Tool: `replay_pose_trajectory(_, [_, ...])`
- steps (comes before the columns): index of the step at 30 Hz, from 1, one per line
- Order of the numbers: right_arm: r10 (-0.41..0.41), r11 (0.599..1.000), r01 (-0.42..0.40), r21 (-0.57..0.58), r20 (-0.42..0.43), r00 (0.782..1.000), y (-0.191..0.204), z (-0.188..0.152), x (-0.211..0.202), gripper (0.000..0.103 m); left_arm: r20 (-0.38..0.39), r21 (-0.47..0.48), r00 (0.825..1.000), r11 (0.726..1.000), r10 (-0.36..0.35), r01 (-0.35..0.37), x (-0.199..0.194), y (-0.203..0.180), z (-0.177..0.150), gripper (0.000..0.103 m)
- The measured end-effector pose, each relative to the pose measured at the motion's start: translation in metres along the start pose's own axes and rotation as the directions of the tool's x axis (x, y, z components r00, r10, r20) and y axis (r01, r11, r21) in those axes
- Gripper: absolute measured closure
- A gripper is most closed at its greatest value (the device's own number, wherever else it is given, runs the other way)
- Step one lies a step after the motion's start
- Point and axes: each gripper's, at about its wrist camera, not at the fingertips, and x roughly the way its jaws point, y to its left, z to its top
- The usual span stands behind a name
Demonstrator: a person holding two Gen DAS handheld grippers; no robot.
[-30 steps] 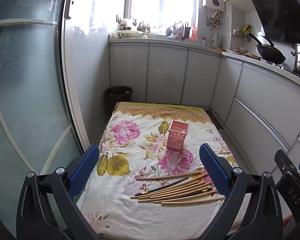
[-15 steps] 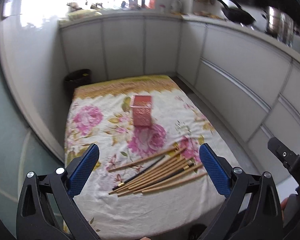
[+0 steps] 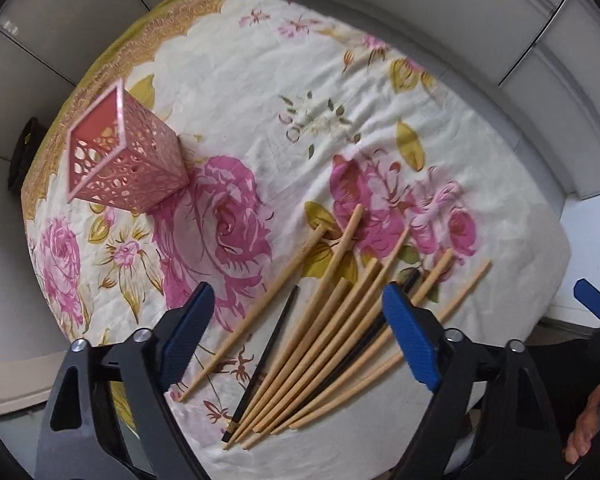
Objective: Organize utensils
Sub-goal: 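Lower the left gripper onto a wooden chopstick and close it while the right gripper grasps another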
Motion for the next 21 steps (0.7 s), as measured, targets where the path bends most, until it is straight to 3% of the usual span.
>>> replay_pose_trajectory(2, [0.000, 1.000, 0.000, -0.001, -0.030, 1.000, -0.002, 0.002, 0.012, 0.006, -0.044, 0.019, 0.999, 1.000, 0.002, -0.001, 0.017, 0.004, 0.009, 0.034])
replay_pose_trajectory(7, [-0.016, 1.000, 0.016, 0.007, -0.072, 0.997, -0.010, 0.009, 0.030, 0.006, -0.082, 0.057, 0.997, 0.998, -0.014, 0.018, 0.038, 0.015, 0.024, 0.032])
replay_pose_trajectory(11, [-0.022, 0.999, 0.024, 0.027, -0.075, 0.997, -0.014, 0.015, 0.032, 0.006, -0.120, 0.086, 0.993, 0.996, -0.011, 0.021, 0.055, 0.024, 0.036, 0.052])
replay_pose_trajectory(15, [-0.033, 0.999, 0.035, 0.021, -0.076, 0.997, -0.013, 0.016, 0.033, 0.006, -0.132, 0.095, 0.991, 0.994, -0.035, 0.047, 0.063, 0.034, 0.043, 0.062])
replay_pose_trajectory(18, [-0.037, 0.999, 0.040, 0.028, -0.088, 0.995, -0.014, 0.018, 0.035, 0.006, -0.137, 0.105, 0.986, 0.988, -0.094, 0.109, 0.065, 0.037, 0.047, 0.086])
replay_pose_trajectory(21, [-0.048, 0.999, 0.050, 0.021, -0.092, 0.995, -0.010, 0.018, 0.038, 0.006, -0.126, 0.106, 0.988, 0.989, -0.094, 0.107, 0.064, 0.038, 0.051, 0.091])
